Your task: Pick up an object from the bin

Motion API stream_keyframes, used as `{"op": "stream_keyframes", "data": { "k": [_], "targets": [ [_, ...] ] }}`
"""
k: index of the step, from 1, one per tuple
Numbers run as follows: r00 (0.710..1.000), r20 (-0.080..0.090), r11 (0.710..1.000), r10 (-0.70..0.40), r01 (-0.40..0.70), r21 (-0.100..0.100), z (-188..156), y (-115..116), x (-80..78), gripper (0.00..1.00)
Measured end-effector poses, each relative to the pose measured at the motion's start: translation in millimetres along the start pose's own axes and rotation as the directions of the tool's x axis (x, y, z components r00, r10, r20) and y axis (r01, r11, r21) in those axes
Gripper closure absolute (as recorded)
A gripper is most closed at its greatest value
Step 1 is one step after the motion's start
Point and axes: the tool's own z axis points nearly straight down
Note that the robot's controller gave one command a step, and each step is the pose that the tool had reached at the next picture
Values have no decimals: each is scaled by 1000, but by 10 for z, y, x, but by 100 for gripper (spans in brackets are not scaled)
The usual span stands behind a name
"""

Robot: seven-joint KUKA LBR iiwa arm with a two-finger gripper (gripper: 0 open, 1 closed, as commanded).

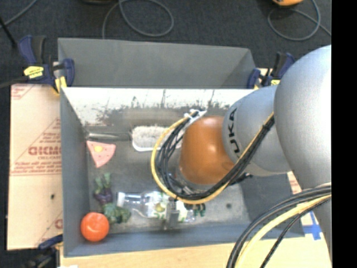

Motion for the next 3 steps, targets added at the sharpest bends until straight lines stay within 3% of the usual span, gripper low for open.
{"op": "stream_keyframes", "data": {
  "k": [2, 3],
  "targets": [
    [1000, 4, 1000, -18, 18, 0, 20, -4, -122, 100],
    [1000, 4, 1000, 21, -21, -1, -930, 58, -149, 100]
  ]
}}
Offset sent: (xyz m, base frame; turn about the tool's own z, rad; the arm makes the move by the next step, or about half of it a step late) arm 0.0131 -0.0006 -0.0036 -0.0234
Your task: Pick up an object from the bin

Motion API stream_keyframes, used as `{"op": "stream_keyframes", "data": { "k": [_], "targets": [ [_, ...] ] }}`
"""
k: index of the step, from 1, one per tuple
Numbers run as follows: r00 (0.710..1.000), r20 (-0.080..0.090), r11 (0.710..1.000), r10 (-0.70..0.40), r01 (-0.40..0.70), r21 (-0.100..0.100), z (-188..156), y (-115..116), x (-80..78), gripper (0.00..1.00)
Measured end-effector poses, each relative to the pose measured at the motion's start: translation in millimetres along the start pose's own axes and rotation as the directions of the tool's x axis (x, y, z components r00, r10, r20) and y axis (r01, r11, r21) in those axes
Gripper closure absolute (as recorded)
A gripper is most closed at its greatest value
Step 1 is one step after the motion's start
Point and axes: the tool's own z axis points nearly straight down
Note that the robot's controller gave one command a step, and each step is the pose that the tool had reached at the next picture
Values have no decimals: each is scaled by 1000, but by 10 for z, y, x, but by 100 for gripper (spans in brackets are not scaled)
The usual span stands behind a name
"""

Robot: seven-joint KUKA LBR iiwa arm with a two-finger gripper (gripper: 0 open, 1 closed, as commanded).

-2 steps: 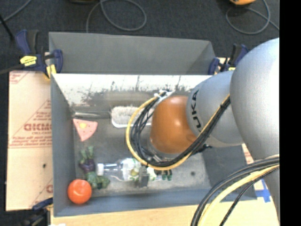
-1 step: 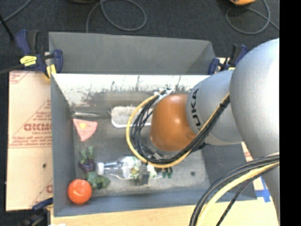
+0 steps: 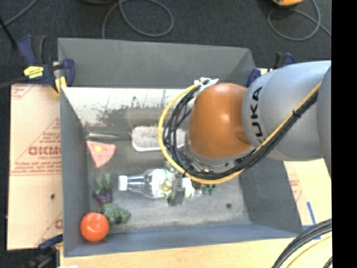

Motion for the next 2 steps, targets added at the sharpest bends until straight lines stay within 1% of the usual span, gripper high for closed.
{"op": "stream_keyframes", "data": {
  "k": [1, 2],
  "targets": [
    [1000, 0, 1000, 1, -1, 0, 0, 0, 0, 100],
    [1000, -7, 1000, -2, 2, 1, -445, -46, 25, 100]
  ]
}}
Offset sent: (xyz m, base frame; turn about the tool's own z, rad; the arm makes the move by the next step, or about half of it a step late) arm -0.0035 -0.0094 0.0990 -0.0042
